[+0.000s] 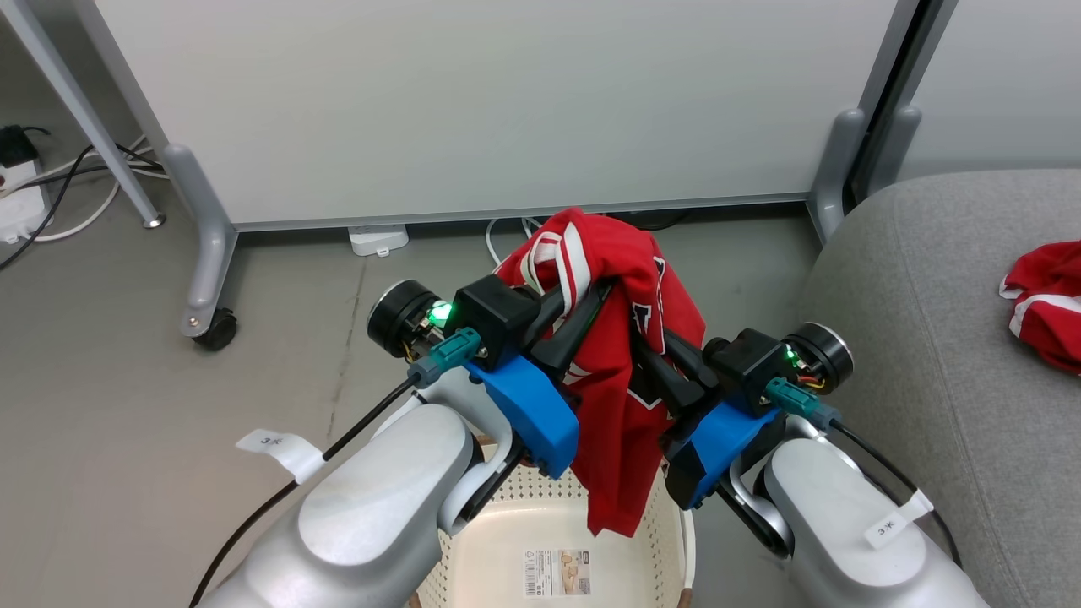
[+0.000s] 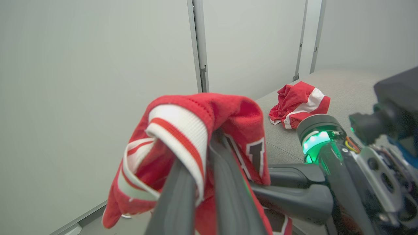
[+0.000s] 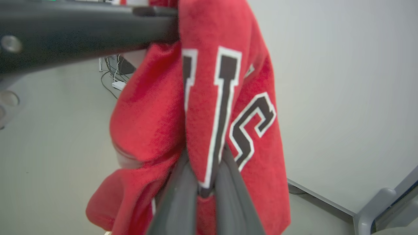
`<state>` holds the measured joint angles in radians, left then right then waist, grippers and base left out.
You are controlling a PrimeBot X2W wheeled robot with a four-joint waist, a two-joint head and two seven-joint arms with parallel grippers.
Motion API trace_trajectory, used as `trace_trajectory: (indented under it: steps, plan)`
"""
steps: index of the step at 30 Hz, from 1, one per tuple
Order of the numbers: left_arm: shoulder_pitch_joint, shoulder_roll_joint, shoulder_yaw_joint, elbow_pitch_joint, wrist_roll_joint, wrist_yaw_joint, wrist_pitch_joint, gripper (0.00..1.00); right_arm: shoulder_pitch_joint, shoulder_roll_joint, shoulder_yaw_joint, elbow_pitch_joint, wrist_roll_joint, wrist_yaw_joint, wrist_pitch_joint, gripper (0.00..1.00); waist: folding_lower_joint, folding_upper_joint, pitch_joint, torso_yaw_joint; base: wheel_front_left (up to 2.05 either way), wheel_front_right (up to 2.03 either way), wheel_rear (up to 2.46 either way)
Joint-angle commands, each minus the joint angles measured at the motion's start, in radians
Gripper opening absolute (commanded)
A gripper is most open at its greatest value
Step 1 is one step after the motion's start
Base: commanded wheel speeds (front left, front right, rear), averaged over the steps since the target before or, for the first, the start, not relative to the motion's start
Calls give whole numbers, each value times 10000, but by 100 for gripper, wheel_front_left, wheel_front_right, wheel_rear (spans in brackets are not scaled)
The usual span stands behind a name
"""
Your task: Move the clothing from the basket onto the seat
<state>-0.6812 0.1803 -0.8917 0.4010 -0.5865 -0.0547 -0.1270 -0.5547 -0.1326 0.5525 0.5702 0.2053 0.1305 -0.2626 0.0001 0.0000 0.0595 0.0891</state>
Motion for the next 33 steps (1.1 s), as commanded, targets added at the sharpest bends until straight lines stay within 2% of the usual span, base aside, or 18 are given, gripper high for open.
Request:
trace_trajectory:
  steps: [1,18,19,20,21,33]
  plan:
    - [-145,-6,-11,22,22,-37,-84,0,-131,23,20,21,57,5,-34,0,-1,0,11,-9,0,0,0]
    - [-235,82,-80,129,-25,69,-187,0,-40,-13,-84,-124,149,5,-34,0,-1,0,114,-83,0,0,0]
    - [-221,81,-69,141,-37,98,-195,23,-31,-12,-103,-140,150,5,-34,0,-1,0,123,-88,0,0,0]
    - [-211,80,-67,146,-42,106,-197,89,-18,-16,-143,-160,159,5,-34,0,-1,0,133,-92,0,0,0]
    - [-201,80,-75,155,-47,114,-208,100,-8,-18,-187,-177,167,5,-34,0,-1,0,148,-96,0,0,0]
    - [-34,264,-135,246,-62,259,-265,100,276,-106,-1337,-494,56,5,-35,0,-1,0,419,-219,0,0,0]
